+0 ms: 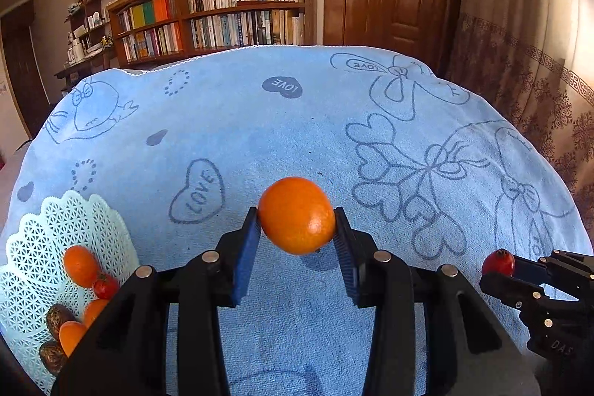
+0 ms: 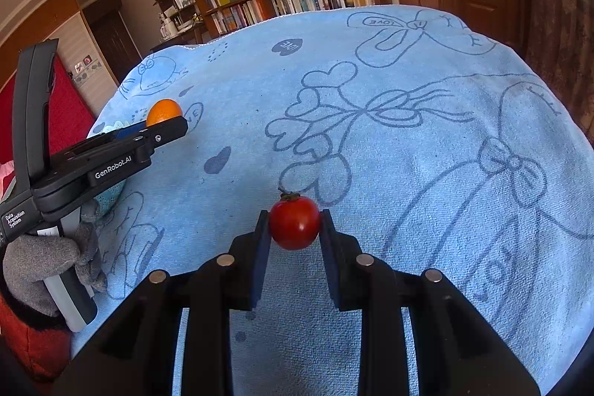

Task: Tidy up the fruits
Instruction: 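Carry the orange into the basket and open the left tool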

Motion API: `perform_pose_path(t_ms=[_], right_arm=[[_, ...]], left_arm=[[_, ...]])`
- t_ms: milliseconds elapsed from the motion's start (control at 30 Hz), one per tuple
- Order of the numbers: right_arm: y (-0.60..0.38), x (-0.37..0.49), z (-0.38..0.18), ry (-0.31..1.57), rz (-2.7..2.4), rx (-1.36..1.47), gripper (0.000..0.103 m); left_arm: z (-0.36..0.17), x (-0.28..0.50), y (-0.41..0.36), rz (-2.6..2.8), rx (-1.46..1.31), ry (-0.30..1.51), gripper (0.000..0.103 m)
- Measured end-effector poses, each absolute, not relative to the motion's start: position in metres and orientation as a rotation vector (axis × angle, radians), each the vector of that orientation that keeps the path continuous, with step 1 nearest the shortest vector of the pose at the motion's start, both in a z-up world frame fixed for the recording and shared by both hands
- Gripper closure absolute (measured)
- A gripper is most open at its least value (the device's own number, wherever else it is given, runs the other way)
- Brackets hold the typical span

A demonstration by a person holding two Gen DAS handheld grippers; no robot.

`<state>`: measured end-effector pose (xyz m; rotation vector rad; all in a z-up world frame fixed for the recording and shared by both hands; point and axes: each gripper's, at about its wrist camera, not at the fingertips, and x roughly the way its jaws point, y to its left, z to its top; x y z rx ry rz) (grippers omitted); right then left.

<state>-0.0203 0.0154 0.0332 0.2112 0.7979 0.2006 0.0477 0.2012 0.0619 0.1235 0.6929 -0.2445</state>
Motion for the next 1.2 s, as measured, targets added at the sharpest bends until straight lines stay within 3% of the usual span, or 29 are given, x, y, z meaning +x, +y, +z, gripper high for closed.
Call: perform_pose_path(t_ms=[1033,1100,1133,1167,1200], right_arm=[[0.107,-0.020,0.053,0.800,0.329,0.118,0.076],[0.115,-0.019,0.055,0.800,0.342,0.105,0.076],[0.119,-0.016,0.055,0.799,0.350,0.099,0.076],[0.124,-0.015,0.056,0.800,0.357,0.094,0.076],[0.129,-0.014,0.057,0.800,0.366,0.089,0.076]], left_arm=[[0.078,0.002,0.335,-0.029,0.019,0.620,0.061],[0.080,0.000,0.343,-0.016,0.010,0.608,0.054],[0.081,-0.002,0.346,-0.007,0.007,0.601,0.035],[0.083,-0.004,0.351,0.009,0.006,0.586,0.025],[0.084,-0.007,0.355,0.023,0.008,0.569,0.024]])
